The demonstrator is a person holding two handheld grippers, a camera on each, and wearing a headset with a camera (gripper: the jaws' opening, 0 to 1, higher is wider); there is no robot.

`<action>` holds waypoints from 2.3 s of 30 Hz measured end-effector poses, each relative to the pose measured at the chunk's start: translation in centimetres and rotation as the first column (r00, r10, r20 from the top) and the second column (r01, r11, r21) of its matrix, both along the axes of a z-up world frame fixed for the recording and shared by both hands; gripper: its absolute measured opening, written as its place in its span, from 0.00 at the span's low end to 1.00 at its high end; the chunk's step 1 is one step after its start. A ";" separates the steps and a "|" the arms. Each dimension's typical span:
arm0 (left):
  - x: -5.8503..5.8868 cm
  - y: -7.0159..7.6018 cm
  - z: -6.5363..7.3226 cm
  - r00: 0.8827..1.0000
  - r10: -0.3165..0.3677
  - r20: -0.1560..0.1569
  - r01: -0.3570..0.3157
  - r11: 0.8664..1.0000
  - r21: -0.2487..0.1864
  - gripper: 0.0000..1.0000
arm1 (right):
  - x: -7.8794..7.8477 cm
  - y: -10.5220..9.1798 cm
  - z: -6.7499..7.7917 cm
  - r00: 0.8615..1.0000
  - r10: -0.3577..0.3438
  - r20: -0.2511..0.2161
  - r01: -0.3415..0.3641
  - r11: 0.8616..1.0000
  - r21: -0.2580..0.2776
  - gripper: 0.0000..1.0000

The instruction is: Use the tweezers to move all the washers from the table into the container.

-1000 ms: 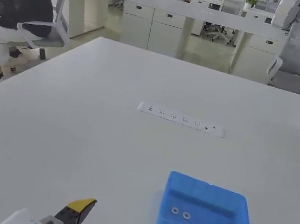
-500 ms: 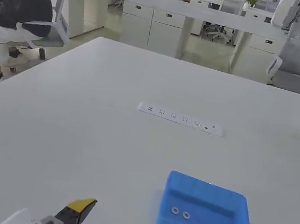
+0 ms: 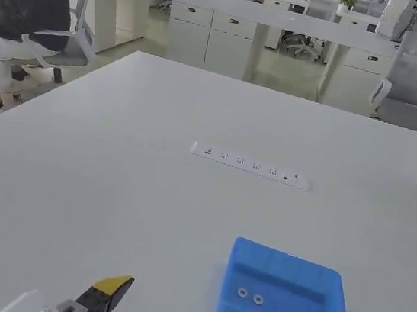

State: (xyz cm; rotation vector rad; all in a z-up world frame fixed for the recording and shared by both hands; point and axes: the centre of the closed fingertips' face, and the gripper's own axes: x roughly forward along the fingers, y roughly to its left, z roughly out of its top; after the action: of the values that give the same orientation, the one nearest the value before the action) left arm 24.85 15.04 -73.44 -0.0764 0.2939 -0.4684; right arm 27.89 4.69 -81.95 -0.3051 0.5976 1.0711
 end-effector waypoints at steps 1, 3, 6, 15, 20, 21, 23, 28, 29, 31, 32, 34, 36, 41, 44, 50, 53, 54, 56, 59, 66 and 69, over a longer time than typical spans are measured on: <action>0.0 0.0 0.0 1.000 0.000 0.000 0.000 1.000 -0.001 0.87 | -0.1 0.1 0.0 1.000 0.018 0.015 -0.018 1.000 -0.014 0.05; 0.0 0.0 0.0 1.000 0.001 0.001 -0.001 1.000 -0.002 0.87 | -0.5 0.4 0.0 0.997 0.061 0.046 -0.059 0.997 -0.045 0.05; 0.0 0.0 0.0 1.000 0.000 0.000 0.000 1.000 0.000 0.87 | -0.9 0.7 -0.1 0.989 0.116 0.097 -0.108 0.990 -0.088 0.05; 0.0 0.0 0.0 1.000 -0.001 0.000 0.001 1.000 -0.001 0.87 | -0.8 0.9 0.6 0.980 0.145 0.137 -0.132 0.986 -0.098 0.04; 0.0 -0.1 0.0 1.000 -0.002 0.000 0.002 1.000 0.000 0.87 | 0.3 0.7 2.7 0.983 0.104 0.152 -0.098 0.994 -0.046 0.04; -0.1 -0.1 0.0 1.000 -0.002 0.000 0.002 1.000 -0.001 0.87 | 0.5 0.6 2.9 0.983 0.097 0.153 -0.092 0.995 -0.040 0.04; -0.1 -0.1 0.0 1.000 -0.003 0.000 0.003 1.000 0.000 0.87 | 0.9 0.5 3.6 0.984 0.077 0.160 -0.075 0.997 -0.015 0.04; -0.1 0.0 0.0 1.000 -0.002 0.000 0.002 1.000 -0.001 0.87 | 2.0 0.4 5.5 0.986 0.035 0.163 -0.043 0.998 0.046 0.04; -0.1 -0.1 0.0 1.000 -0.003 -0.001 0.003 1.000 -0.001 0.87 | 2.3 0.4 6.1 0.987 0.019 0.160 -0.031 0.997 0.071 0.04; -0.1 -0.1 0.0 1.000 -0.005 -0.001 0.005 1.000 0.000 0.87 | 2.9 0.4 6.9 0.988 -0.006 0.154 -0.010 0.994 0.108 0.04; -0.1 -0.1 0.0 1.000 -0.005 -0.001 0.005 1.000 0.001 0.87 | 3.2 0.4 7.2 0.988 -0.020 0.150 0.001 0.992 0.126 0.04; -0.1 -0.1 0.0 1.000 -0.007 -0.002 0.007 1.000 0.001 0.87 | 4.1 0.2 7.9 0.990 -0.067 0.128 0.044 0.984 0.174 0.04; -0.1 -0.1 0.0 1.000 -0.007 -0.001 0.007 1.000 0.000 0.87 | 5.1 -0.2 8.1 0.988 -0.118 0.098 0.096 0.975 0.202 0.04; -0.1 -0.1 0.0 1.000 -0.007 -0.001 0.007 1.000 -0.001 0.87 | 7.3 -1.3 7.3 0.977 -0.215 0.010 0.208 0.953 0.220 0.04; -0.1 0.0 0.1 1.000 -0.003 0.000 0.003 1.000 -0.003 0.87 | 8.4 -1.8 6.8 0.966 -0.254 -0.037 0.256 0.938 0.234 0.04; -0.1 0.0 0.1 1.000 -0.002 0.000 0.002 1.000 -0.004 0.87 | 10.3 -2.3 5.3 0.944 -0.309 -0.119 0.328 0.919 0.218 0.04; -0.1 0.0 0.1 1.000 -0.001 0.000 0.001 1.000 -0.003 0.87 | 10.8 -2.1 4.5 0.936 -0.313 -0.160 0.343 0.914 0.215 0.04; 0.0 0.0 0.1 1.000 0.000 0.000 0.000 1.000 -0.003 0.87 | 11.1 -2.0 4.2 0.934 -0.314 -0.172 0.347 0.913 0.213 0.04; 0.0 0.1 0.0 1.000 0.003 -0.002 -0.003 1.000 -0.003 0.87 | 11.3 -1.7 3.6 0.933 -0.311 -0.180 0.344 0.918 0.196 0.04; 0.0 0.1 0.0 1.000 0.006 -0.001 -0.006 1.000 -0.005 0.87 | 11.6 -1.4 2.8 0.934 -0.305 -0.185 0.336 0.926 0.174 0.04; 0.0 0.1 0.0 1.000 0.007 -0.002 -0.007 1.000 -0.004 0.87 | 11.9 -0.9 1.3 0.933 -0.297 -0.202 0.326 0.937 0.128 0.04; 0.0 0.1 0.0 1.000 0.007 -0.004 -0.007 1.000 -0.003 0.87 | 12.1 -0.6 1.1 0.935 -0.293 -0.203 0.321 0.939 0.121 0.04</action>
State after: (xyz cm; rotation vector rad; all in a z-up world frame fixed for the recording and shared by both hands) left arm 24.84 15.17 -73.47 -0.0813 0.2963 -0.4616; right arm 39.95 4.07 -80.88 0.0231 0.6970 0.8390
